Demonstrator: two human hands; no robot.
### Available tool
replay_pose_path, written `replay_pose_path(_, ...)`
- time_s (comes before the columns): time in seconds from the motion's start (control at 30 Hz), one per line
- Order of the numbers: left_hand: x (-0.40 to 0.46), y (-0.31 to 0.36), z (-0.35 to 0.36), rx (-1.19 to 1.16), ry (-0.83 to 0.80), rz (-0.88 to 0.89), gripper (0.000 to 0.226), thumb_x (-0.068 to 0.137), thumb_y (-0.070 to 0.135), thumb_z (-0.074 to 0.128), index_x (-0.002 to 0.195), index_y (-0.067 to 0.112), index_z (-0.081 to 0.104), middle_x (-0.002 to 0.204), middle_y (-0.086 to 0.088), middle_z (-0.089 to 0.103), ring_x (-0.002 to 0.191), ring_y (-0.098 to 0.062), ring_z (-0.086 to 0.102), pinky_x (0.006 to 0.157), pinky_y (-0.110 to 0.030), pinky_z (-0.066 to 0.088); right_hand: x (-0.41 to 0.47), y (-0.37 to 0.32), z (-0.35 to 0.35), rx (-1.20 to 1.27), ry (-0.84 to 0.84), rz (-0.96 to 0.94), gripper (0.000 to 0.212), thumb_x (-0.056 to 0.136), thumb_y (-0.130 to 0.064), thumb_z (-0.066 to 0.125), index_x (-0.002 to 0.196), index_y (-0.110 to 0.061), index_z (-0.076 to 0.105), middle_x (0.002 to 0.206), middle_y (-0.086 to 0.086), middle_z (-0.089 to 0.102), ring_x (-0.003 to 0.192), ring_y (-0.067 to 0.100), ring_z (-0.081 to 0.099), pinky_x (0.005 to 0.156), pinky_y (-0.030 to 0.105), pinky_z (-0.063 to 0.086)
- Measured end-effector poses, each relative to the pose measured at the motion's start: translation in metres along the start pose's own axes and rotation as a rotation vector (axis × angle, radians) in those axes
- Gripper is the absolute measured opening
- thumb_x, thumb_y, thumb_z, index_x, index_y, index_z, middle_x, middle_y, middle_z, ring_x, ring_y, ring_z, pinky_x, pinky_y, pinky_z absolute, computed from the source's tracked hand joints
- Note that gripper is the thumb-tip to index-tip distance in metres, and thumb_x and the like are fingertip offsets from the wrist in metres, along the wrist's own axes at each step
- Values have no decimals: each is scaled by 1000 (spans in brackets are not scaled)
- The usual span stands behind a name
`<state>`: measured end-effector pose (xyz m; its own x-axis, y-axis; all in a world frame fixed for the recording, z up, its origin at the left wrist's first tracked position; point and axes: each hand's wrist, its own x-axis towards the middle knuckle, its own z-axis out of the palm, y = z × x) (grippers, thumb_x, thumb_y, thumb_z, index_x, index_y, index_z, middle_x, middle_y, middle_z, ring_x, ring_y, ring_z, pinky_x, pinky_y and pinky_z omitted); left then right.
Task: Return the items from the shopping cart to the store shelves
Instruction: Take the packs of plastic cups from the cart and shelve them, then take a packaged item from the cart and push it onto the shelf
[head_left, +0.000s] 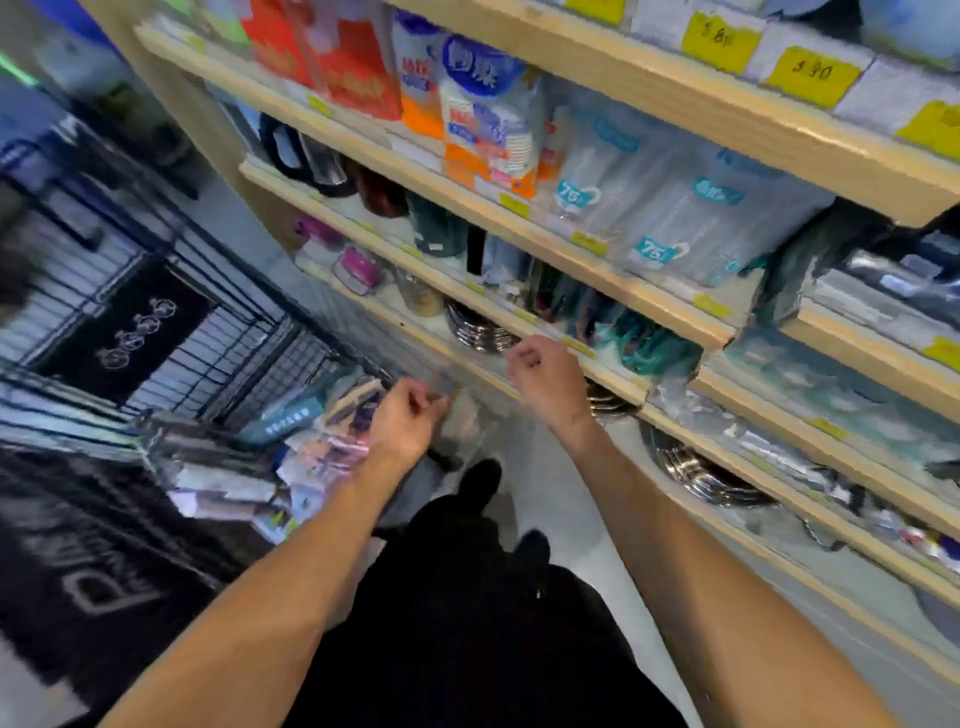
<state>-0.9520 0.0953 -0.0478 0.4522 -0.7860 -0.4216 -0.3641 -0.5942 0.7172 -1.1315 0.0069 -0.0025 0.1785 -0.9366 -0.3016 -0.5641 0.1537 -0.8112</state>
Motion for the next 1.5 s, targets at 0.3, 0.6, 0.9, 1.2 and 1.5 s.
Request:
replay_pose_path(0.3,-112,-159,-97,-244,422,-682,6,85,19,72,83,17,67,92,-17,72,79,-33,70,77,-35,54,-25,-29,114,-312,-450,-196,13,89,-15,68,92,-5,77,95,12,76,88,25,70,78,27,50)
replay_pose_path(0.6,-153,-220,-103,-377,555,-936,50,83,24,72,127,15,52,124,-11,62,112,-32,62,96,-36,51,-45,-34,169,-878,-905,-347,34,96,-20,59,130,-20,66,139,7,61,126,28,57,108,34,42)
replay_pose_path(0.9,-148,-236,-76,-387,501,-832,35,90,32,63,124,25,61,117,-5,68,97,-30,69,87,-45,59,-60,3,171,-1188,-857,-756,58,92,-14,59,148,-23,45,152,-3,47,135,24,46,113,44,38)
replay_pose_path(1.2,-133,-248,-41,-259,688,-909,24,89,15,51,111,23,58,111,-11,64,97,-37,67,84,-46,59,-56,35,173,-1079,-871,-766,73,88,11,52,153,-20,36,156,4,35,143,28,36,119,45,26)
replay_pose_path(1.5,-204,-240,29,-298,710,-893,29,90,18,52,118,23,57,108,-10,62,91,-40,68,79,-47,61,-98,102,123,-839,-835,-623,44,95,-28,62,138,-17,58,148,1,52,138,26,46,119,42,31)
